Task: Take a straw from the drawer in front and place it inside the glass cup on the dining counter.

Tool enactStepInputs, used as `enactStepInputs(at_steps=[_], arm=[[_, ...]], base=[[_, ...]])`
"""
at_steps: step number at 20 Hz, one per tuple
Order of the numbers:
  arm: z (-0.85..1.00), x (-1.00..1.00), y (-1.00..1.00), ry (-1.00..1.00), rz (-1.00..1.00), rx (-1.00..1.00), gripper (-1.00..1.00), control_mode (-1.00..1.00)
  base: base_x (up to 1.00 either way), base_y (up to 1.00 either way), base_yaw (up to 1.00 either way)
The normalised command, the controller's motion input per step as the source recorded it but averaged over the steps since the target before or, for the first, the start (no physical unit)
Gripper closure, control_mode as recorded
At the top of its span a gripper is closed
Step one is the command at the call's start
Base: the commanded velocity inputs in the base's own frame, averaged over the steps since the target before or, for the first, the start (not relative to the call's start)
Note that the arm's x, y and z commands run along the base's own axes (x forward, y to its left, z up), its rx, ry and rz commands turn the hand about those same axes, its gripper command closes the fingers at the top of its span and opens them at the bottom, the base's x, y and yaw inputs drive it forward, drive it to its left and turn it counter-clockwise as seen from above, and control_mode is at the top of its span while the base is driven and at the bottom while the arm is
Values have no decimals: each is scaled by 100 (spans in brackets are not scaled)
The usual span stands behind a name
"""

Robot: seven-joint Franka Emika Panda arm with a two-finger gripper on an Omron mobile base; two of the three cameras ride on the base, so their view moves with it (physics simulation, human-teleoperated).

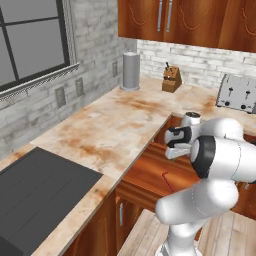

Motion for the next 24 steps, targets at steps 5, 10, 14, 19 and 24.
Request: enactStepInputs(at_steps=[5,10,14,19,24], arm=[[-35,24,0,0,0,0,-100,-100],[-35,5,0,0,0,0,-100,-100],[-36,10,0,0,0,1,-100,-100],[-38,9,0,0,0,4,-100,-100],[-33,17,0,0,0,7,-100,-100]], base=[[0,0,0],[0,0,0],[0,0,0],[0,0,0],[0,0,0]])
